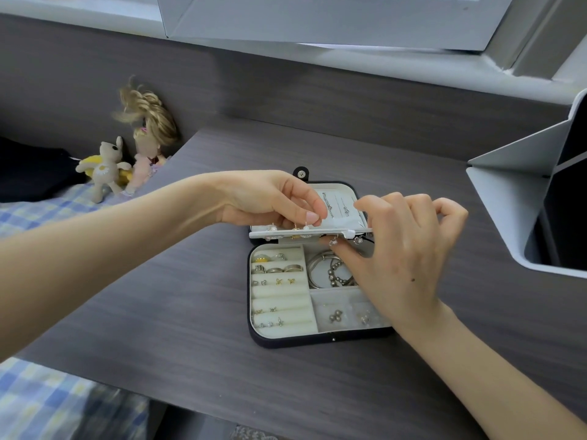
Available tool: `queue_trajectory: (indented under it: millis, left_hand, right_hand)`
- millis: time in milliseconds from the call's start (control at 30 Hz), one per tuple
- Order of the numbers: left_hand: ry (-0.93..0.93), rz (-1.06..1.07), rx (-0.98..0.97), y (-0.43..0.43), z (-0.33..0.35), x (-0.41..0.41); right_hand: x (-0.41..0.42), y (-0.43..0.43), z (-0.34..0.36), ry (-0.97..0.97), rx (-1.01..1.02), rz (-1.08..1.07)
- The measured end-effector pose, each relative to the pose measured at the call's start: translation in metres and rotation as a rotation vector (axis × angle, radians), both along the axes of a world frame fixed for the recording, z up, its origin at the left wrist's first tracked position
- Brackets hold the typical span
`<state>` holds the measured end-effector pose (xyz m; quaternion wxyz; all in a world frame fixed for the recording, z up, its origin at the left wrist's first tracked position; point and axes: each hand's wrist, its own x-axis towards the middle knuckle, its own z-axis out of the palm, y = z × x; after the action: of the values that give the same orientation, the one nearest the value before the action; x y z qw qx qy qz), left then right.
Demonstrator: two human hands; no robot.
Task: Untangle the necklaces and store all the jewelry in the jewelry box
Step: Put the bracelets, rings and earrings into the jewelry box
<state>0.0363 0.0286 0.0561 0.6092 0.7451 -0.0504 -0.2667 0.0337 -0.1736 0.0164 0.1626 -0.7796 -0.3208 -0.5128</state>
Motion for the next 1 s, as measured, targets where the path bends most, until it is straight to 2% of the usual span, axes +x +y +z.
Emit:
queue_trajectory:
  millis: [233, 500, 1000]
  left_hand:
    - [-0.049, 0.056, -0.03, 0.004, -0.004, -0.005]
    - [-0.063, 0.033, 0.051, 0.003, -0.006, -0.004]
    - [0.028, -0.006, -0.028, 0.006, -0.009, 0.006]
  right_hand:
    - [-0.001, 0.001, 0.001, -0.01, 0.01, -0.005]
    - [-0.001, -0.001, 0.001, 0.011, -0.002, 0.01]
    - [-0.001, -0.002, 0.0, 0.032, -0.033, 0.009]
